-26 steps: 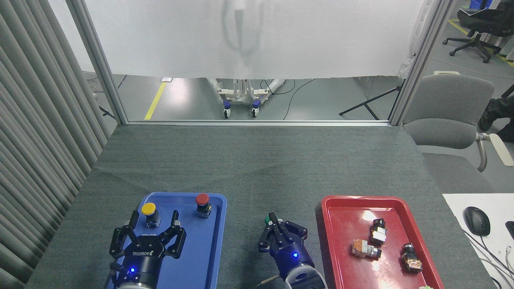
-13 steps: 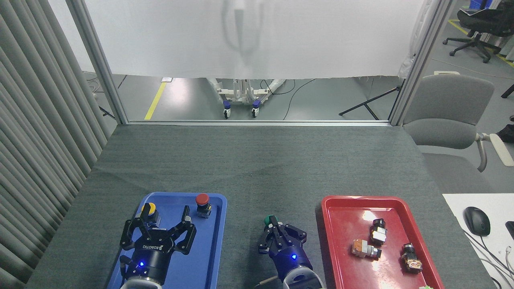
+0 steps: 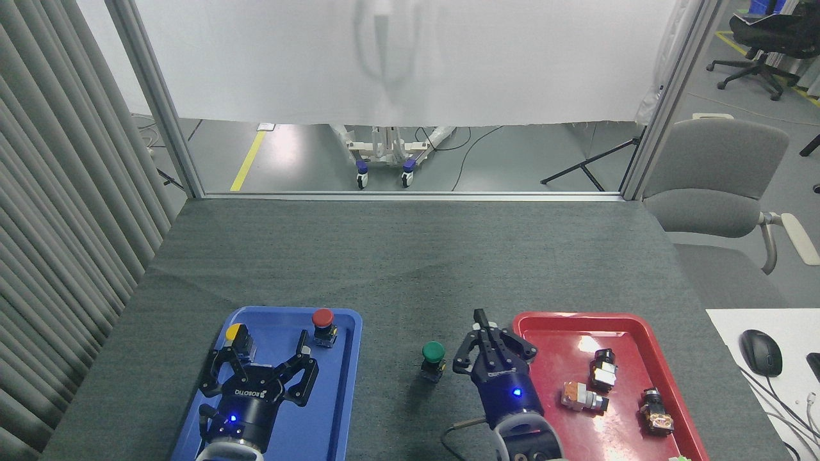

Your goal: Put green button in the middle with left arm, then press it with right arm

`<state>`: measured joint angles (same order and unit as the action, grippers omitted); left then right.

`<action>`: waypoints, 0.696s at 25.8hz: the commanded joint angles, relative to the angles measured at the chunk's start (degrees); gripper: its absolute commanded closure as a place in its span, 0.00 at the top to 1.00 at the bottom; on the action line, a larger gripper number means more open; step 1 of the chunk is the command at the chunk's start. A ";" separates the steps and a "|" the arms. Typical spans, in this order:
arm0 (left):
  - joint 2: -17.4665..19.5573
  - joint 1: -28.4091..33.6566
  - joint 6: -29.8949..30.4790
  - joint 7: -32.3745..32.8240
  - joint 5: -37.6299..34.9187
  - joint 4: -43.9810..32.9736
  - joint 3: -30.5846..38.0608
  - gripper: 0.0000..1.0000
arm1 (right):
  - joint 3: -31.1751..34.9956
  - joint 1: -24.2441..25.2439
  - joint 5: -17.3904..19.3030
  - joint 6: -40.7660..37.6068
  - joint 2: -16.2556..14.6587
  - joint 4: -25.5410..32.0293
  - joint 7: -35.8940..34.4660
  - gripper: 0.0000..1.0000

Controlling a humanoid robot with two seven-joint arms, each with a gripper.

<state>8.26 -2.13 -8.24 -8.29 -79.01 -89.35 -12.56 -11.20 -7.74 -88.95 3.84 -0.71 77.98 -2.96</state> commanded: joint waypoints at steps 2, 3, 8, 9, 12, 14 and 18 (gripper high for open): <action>-0.17 -1.03 0.15 0.47 0.00 -0.47 -0.10 0.99 | 7.24 6.94 2.02 -0.33 -3.34 8.16 0.06 1.00; -0.17 -1.47 0.15 0.64 0.09 -0.74 -0.10 0.99 | 9.35 8.61 2.55 -0.50 -3.95 9.47 0.06 1.00; -0.26 -1.74 1.21 0.55 0.26 -0.21 -0.36 0.99 | 14.36 12.83 3.52 -1.12 -6.24 13.96 -0.20 1.00; -0.17 -1.82 1.82 0.47 0.17 -0.21 -0.45 0.99 | 14.45 12.83 3.52 -1.29 -6.50 13.96 -0.20 1.00; -0.44 -2.61 2.44 0.47 0.26 -0.03 -0.63 0.99 | 14.36 12.92 3.52 -2.26 -7.38 14.04 0.15 1.00; -0.44 -2.88 2.53 0.64 0.26 -0.12 -1.15 0.99 | 14.27 13.10 3.52 -2.26 -7.38 14.04 0.15 1.00; -0.17 -4.02 2.70 0.82 0.61 0.58 -1.15 0.99 | 14.27 13.45 3.60 -2.35 -8.26 14.04 0.41 1.00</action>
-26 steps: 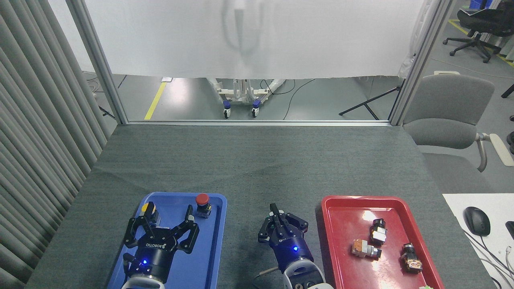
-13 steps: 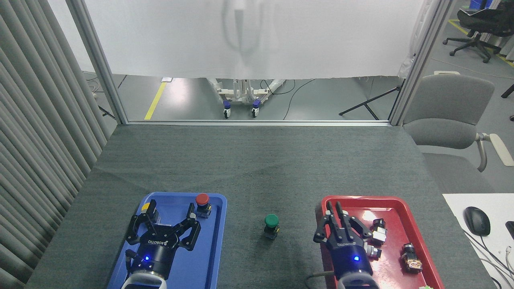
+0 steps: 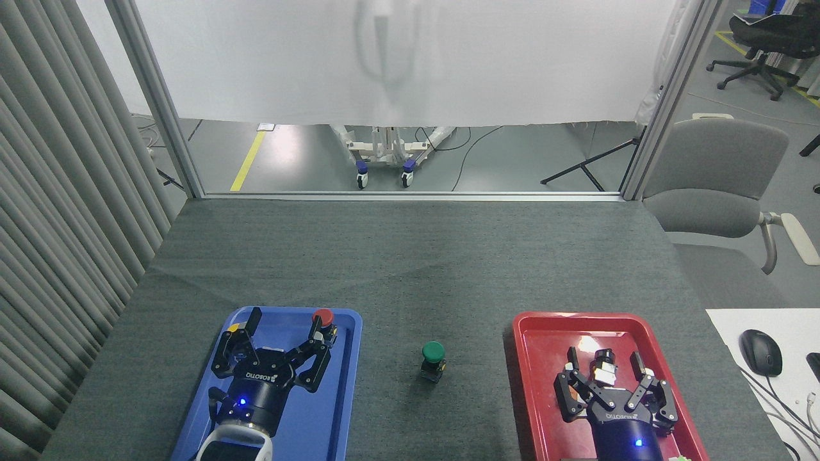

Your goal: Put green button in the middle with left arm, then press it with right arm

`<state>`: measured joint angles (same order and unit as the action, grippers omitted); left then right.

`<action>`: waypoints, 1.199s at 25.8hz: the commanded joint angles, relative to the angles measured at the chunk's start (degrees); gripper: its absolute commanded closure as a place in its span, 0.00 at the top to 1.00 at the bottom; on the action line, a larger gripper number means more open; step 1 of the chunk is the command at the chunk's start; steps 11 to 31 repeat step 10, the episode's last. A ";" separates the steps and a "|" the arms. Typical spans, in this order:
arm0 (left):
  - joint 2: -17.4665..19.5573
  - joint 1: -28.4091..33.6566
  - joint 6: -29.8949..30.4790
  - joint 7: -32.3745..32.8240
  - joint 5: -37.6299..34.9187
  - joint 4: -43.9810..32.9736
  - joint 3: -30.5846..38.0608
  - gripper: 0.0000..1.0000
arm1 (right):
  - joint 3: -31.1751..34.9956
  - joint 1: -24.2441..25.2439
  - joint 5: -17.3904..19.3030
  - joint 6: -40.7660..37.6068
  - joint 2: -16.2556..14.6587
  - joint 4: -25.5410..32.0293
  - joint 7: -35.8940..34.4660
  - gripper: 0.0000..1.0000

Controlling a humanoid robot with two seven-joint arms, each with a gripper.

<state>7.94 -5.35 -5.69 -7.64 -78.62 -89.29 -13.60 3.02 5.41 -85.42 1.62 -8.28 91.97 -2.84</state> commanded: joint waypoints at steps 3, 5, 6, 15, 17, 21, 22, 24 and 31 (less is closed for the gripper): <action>-0.03 -1.24 -0.11 1.31 0.22 0.61 -0.03 0.99 | 0.06 -0.05 0.52 0.23 -0.77 0.05 1.08 1.00; -0.03 -1.68 -0.11 1.49 0.22 0.78 -0.03 0.99 | -0.03 0.04 0.69 0.32 -0.07 0.05 0.91 1.00; 0.06 -1.68 -0.11 1.49 0.22 0.96 -0.03 0.99 | 0.06 0.04 0.69 0.05 0.19 0.05 0.99 1.00; 0.14 -1.50 -0.11 1.49 0.31 0.96 -0.03 0.99 | 0.32 -0.23 0.69 -0.03 0.46 0.05 1.26 1.00; 0.14 -1.50 -0.11 1.49 0.31 0.96 -0.03 0.99 | 0.32 -0.23 0.69 -0.03 0.46 0.05 1.26 1.00; 0.14 -1.50 -0.11 1.49 0.31 0.96 -0.03 0.99 | 0.32 -0.23 0.69 -0.03 0.46 0.05 1.26 1.00; 0.14 -1.50 -0.11 1.49 0.31 0.96 -0.03 0.99 | 0.32 -0.23 0.69 -0.03 0.46 0.05 1.26 1.00; 0.14 -1.50 -0.11 1.49 0.31 0.96 -0.03 0.99 | 0.32 -0.23 0.69 -0.03 0.46 0.05 1.26 1.00; 0.14 -1.50 -0.11 1.49 0.31 0.96 -0.03 0.99 | 0.32 -0.23 0.69 -0.03 0.46 0.05 1.26 1.00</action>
